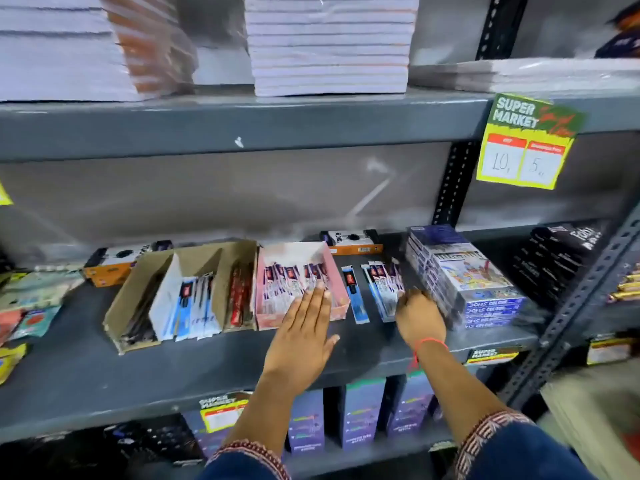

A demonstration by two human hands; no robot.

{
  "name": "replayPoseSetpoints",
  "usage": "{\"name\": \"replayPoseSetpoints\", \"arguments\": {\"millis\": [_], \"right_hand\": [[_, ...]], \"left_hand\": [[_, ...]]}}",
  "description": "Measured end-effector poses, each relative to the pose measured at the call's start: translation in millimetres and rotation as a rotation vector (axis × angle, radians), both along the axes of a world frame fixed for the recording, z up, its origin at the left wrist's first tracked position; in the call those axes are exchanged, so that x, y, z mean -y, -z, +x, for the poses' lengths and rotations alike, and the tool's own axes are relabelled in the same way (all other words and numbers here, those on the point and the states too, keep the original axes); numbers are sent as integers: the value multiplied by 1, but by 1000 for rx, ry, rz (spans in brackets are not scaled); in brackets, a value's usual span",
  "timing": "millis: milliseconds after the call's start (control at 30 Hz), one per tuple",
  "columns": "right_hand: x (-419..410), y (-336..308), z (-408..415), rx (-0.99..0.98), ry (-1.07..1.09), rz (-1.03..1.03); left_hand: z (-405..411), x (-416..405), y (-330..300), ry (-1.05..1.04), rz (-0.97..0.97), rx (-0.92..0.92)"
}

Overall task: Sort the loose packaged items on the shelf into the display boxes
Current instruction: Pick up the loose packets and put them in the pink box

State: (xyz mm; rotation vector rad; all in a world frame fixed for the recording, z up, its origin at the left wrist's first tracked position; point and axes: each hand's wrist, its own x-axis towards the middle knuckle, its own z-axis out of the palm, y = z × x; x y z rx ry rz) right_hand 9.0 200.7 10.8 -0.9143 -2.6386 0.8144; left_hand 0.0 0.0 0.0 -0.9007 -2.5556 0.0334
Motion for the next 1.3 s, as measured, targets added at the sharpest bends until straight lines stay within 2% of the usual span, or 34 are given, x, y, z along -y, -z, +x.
{"name": "replayPoseSetpoints", "arguments": {"millis": [33,167,267,400,533,767,1100,1300], "right_hand": [[-4,2,-5,33,16,-9],[-13,6,-26,104,58,1],[-14,8,-36,141,67,47],[-17,11,-48,229,75,69],[-24,11,-59,238,57,73],[-38,14,-68,226,8,16],[-55,11,-74,219,-30,-177],[-56,7,-75,224,-69,-121]], "left_hand": [[-7,-3,6,46,17,-54],[-24,-11,33,132,-73,159],[-24,-9,39,172,-6,188],[-19,-8,41,378,-173,241],[-24,-7,49,358,-277,332],[-28,-9,57,379,-220,330],[-23,-6,55,280,-123,405],[-21,-6,54,237,-109,403]]}}
